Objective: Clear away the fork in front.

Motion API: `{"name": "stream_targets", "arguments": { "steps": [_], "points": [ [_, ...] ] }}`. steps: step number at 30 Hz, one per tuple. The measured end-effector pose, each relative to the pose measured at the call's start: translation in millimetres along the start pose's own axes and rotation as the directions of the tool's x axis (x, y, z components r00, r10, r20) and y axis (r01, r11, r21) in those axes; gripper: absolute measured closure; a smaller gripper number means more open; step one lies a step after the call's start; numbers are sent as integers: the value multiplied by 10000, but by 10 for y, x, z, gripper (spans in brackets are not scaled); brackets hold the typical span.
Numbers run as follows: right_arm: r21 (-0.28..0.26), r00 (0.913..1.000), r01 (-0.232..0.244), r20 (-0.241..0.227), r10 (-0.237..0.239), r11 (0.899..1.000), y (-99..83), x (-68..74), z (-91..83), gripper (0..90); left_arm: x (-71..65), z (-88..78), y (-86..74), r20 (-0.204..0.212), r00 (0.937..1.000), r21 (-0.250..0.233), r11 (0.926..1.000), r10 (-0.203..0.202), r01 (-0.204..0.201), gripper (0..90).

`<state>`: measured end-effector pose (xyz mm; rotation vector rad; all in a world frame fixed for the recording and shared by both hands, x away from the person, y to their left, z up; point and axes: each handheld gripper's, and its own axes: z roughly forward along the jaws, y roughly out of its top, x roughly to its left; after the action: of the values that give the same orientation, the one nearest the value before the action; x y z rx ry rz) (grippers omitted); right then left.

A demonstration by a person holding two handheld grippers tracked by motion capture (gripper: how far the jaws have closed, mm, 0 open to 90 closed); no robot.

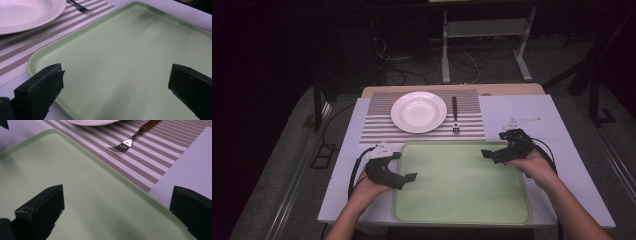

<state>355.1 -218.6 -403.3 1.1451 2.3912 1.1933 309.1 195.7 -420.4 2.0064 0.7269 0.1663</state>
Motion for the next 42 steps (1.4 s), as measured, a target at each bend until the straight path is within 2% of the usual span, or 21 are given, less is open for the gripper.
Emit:
{"name": "stream_targets", "arguments": {
  "steps": [4, 11, 22, 28, 34, 42],
  "points": [
    [148, 9999, 130, 24, -130, 9998, 78, 1, 57, 0, 8, -18, -2, -15, 10000, -74, 10000, -27, 27, 0],
    [74, 9998, 206, 34, -206, 9998, 250, -17, 147, 2, 14, -21, -3, -16, 10000, -106, 9999, -77, 77, 0],
    [246, 9995, 301, -45, -300, 9992, 459, -57, 335, 64, 10, -20, -7, -27, 10000, -62, 10000, -67, 67, 0],
    [518, 9998, -185, -28, 186, 9985, 583, -121, 499, 125, 11, -25, -7, -32, 9999, -95, 9999, -101, 100, 0],
    [860, 9999, -163, 33, 161, 9962, 677, -151, 633, 136, 28, -33, -10, -100, 9998, -103, 9998, -154, 153, 0],
    [1282, 9986, -503, 247, 475, 9905, 835, -245, 800, 153, 28, -35, -17, -70, 9998, -152, 9997, -182, 181, 0]
  ]
}}
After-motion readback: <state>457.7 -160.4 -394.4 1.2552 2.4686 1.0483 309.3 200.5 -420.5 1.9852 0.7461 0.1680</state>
